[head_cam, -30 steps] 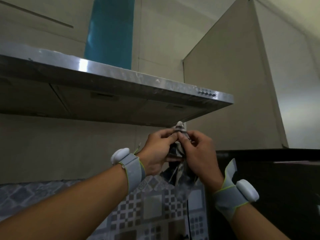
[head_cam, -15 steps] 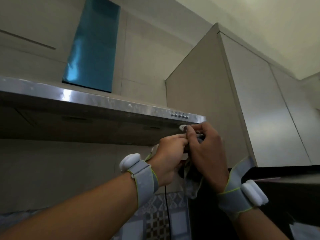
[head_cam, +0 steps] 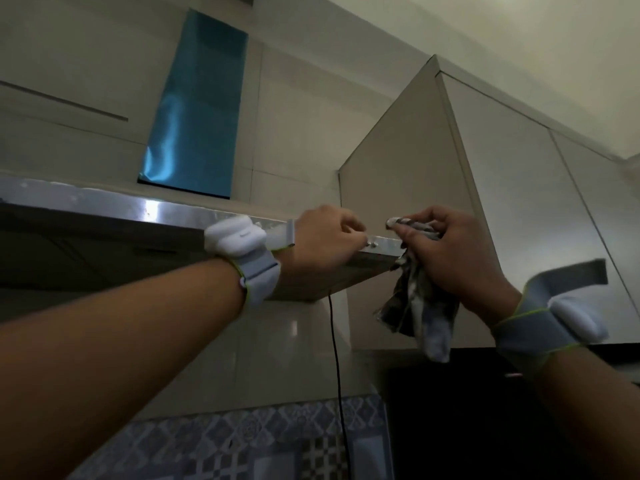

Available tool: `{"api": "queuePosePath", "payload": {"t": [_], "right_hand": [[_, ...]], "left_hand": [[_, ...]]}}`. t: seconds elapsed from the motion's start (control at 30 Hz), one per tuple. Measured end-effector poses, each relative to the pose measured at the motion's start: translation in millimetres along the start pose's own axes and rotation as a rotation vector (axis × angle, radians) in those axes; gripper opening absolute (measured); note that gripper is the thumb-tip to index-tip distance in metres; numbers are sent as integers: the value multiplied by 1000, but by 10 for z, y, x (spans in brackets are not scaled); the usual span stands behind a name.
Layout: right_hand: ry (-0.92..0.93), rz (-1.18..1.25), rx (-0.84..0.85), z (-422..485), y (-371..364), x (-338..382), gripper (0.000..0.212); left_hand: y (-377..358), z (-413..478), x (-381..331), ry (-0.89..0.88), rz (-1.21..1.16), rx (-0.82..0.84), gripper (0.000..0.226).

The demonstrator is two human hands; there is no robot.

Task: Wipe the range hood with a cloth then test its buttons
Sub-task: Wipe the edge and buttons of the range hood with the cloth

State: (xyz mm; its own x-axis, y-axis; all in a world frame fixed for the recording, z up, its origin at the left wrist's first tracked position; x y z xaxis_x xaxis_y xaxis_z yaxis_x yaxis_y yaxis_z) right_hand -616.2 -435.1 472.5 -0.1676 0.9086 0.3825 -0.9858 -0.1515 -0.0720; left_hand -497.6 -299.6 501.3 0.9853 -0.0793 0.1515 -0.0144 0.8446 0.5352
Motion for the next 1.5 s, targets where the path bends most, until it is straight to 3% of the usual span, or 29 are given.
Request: {"api": "queuePosePath", "payload": {"t": [0.13,0.27,0.4,0.53,0.6,0.77,1.3,1.43,1.5], "right_hand": [[-31,-24,-8,236,8,-17,37],[3,-109,22,391,-79,-74,21],[38,-197,31,636,-76,-198,8],[-5,-340,96,886,-19,-359,39],[2,-451,126,962,-46,-429,30],[-38,-615,158,1096,-176,-598,15],[7,-802,149,1347,-435,-823,20],[21,-888,189,1349,-453,-843,21],[32,-916,212,1341,-455,-856,22]], "left_hand": [[327,107,253,-19,519,68,40],[435,196,361,-19,688,68,43],[595,304,482,46,743,81,42],[674,330,637,135,672,195,39],[605,334,715,139,629,223,38],[457,385,879,153,638,175,43],[376,556,1084,125,731,54,57],[369,601,1136,130,710,118,46],[366,599,1136,127,695,120,54]]}}
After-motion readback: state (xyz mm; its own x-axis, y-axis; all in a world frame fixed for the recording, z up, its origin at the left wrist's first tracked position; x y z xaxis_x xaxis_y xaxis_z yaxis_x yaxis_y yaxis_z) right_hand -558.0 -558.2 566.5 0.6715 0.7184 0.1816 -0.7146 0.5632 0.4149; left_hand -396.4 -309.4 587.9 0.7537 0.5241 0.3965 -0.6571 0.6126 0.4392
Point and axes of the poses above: each hand's wrist, its own z-axis towards the middle knuckle, its own y-axis out of the back of the hand, x = y × z, the point moved 4 cm from there along z, towards the middle knuckle, and after that the axes turned 12 degrees about -y, right-handed, at the moved point
